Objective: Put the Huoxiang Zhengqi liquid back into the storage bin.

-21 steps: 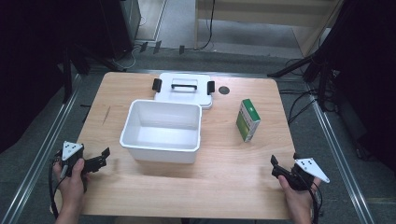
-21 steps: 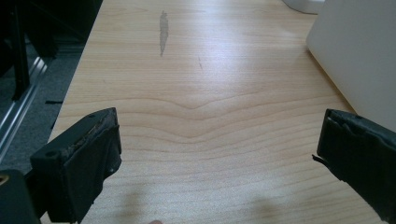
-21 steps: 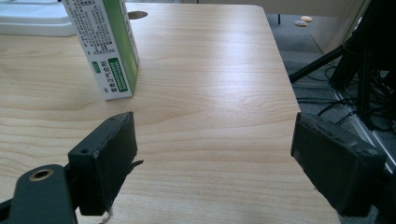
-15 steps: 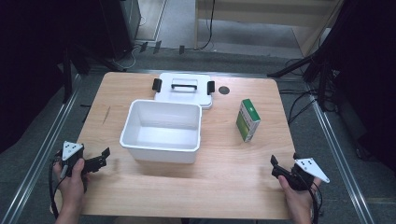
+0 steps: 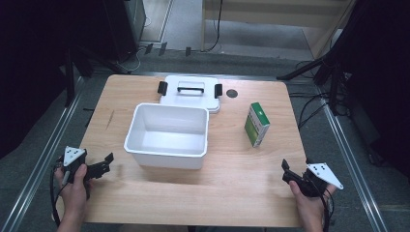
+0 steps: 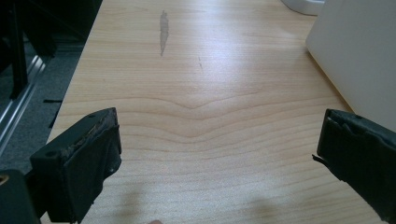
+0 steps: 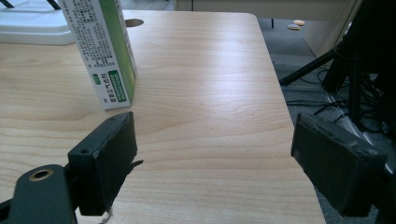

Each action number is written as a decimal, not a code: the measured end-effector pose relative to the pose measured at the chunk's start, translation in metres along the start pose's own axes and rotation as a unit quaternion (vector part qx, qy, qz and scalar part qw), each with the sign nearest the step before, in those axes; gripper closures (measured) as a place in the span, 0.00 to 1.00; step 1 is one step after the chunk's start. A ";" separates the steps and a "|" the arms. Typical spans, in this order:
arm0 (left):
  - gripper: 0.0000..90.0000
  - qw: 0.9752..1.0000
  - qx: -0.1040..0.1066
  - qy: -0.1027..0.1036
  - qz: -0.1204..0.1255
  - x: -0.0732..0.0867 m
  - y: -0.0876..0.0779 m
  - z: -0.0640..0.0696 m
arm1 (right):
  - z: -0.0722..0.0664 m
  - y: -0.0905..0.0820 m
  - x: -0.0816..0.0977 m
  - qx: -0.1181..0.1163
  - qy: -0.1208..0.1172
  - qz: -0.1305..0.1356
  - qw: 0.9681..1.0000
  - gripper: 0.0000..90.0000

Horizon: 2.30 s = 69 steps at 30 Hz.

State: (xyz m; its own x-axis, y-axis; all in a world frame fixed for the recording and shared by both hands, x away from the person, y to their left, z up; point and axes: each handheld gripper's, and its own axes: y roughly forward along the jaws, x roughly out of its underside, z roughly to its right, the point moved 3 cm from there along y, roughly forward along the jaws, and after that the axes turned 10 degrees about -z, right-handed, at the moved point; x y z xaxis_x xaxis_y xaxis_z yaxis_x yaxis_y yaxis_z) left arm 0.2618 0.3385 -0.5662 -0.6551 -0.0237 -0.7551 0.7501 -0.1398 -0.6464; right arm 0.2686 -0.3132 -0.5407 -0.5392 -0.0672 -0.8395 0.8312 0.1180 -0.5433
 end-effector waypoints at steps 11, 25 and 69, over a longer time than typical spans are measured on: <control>0.00 1.000 0.002 -0.002 0.000 0.000 -0.001 0.000 | -0.012 0.000 -0.010 -0.008 -0.033 -0.017 0.999 0.16; 0.00 1.000 0.003 -0.002 0.000 0.000 0.000 -0.001 | -0.016 -0.004 -0.034 -0.016 -0.052 -0.039 0.998 0.16; 0.00 1.000 0.007 -0.008 0.002 0.000 0.000 -0.001 | -0.068 0.041 -0.103 -0.032 -0.181 -0.315 0.931 0.16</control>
State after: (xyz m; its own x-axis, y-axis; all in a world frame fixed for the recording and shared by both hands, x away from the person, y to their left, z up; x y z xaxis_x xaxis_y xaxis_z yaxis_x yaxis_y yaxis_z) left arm 0.2616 0.3400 -0.5664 -0.6532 -0.0403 -0.7561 0.7518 -0.1531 -0.6413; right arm 0.3489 -0.2345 -0.4764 -0.8269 -0.4706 -0.3078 0.3486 0.0006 -0.9373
